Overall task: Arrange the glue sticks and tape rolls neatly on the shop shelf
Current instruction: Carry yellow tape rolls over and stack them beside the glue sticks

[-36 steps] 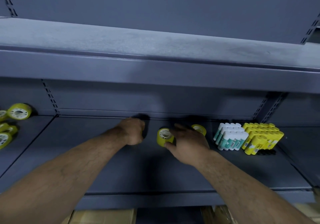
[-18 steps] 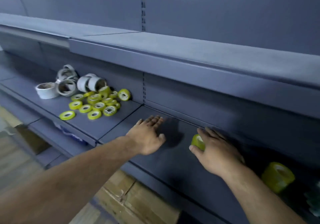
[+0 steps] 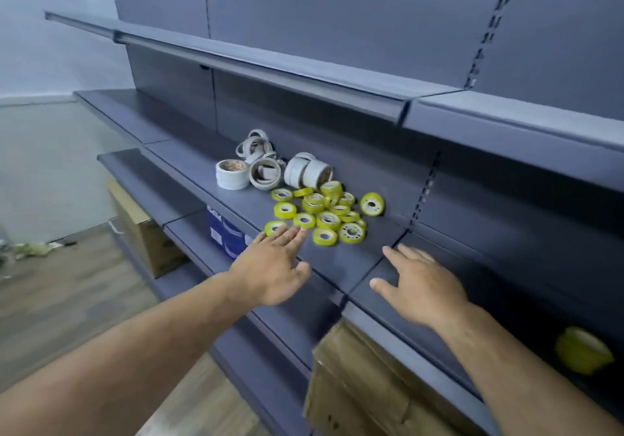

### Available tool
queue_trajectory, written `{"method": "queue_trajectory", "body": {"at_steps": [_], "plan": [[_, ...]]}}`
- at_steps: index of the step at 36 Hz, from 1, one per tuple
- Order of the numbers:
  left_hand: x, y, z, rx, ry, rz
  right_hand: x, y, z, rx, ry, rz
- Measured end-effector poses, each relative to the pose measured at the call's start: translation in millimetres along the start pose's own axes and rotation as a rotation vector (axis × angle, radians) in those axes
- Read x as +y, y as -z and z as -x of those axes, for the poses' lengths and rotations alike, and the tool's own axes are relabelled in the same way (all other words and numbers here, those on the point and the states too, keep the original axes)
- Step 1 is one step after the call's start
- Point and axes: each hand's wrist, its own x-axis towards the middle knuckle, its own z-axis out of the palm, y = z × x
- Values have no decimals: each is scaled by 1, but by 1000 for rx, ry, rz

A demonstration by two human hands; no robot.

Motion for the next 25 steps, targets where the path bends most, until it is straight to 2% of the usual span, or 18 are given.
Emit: {"method": "queue_trajectory", "body": {"at_steps": [4,9,17,21,25], "plan": [[-63,13,0,-34,51,20,-50,-5,-29,-25,12,3],[-102,20,-17,-55,59,39,-75,-7,-61,-52,16,42],[-125,30,-60,-66,108,59,-73,-11,-119,-37,-37,76],[-129,39,-86,-29,147,5,-68,-19,-148,-56,-94,-11],[-129,37,-118,-8,117,-32,-62,-28,-167,-17,-118,-12]]}}
